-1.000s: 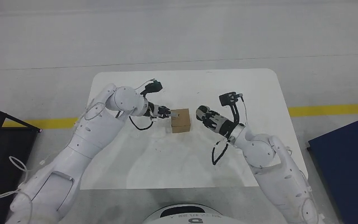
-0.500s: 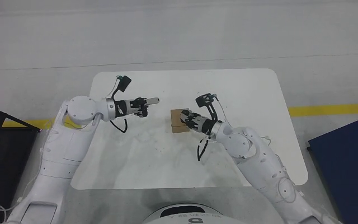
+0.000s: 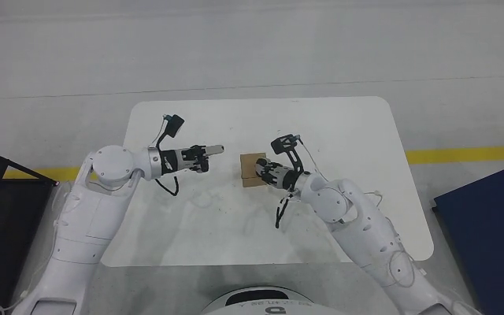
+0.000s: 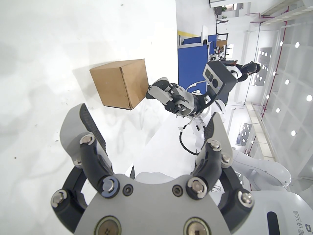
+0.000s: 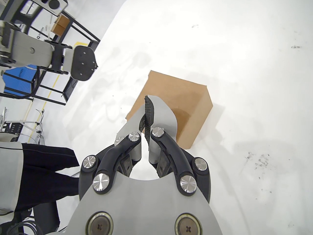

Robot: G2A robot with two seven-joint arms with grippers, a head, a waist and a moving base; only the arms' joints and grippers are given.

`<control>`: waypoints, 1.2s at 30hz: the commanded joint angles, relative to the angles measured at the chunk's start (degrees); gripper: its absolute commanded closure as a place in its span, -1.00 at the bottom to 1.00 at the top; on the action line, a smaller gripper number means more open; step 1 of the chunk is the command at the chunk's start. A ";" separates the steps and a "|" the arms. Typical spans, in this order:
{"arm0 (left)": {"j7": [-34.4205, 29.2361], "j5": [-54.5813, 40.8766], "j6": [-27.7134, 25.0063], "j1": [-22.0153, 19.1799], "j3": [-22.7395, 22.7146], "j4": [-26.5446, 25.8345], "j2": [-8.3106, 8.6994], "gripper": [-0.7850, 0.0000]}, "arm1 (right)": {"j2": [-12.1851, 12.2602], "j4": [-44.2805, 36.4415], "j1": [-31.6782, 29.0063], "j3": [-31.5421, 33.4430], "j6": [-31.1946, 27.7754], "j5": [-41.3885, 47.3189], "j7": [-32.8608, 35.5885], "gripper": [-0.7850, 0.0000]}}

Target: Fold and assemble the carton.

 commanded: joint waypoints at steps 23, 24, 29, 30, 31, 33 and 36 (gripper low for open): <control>1.17 -2.17 -0.33 -3.16 4.49 3.01 -0.34 -1.00 | 0.27 2.75 1.04 -2.67 -4.45 -3.11 6.58 1.00; 1.19 -2.27 -0.33 -3.28 4.65 3.25 -0.35 -1.00 | 0.38 2.52 0.66 -2.59 -4.46 -3.36 7.17 1.00; 0.73 -2.58 -0.55 -3.90 5.27 4.36 -0.36 -1.00 | 0.62 1.35 0.24 -1.57 -3.09 -3.53 7.54 1.00; 0.60 -2.59 -0.62 -4.11 5.35 4.54 -0.36 -1.00 | 0.54 1.67 0.59 -1.52 -3.00 -3.20 6.84 1.00; 0.37 -2.66 -0.67 -4.37 5.43 4.68 -0.35 -1.00 | 0.40 2.44 1.00 -1.53 -3.33 -2.11 6.01 1.00; -0.19 -2.75 -0.92 -5.05 5.57 4.87 -0.34 -1.00 | 0.14 5.60 2.52 -1.61 -2.34 -1.90 5.23 1.00; -0.86 -2.95 -1.21 -5.92 5.43 5.25 -0.26 -1.00 | -0.20 4.64 2.74 -2.37 -2.98 0.29 4.34 1.00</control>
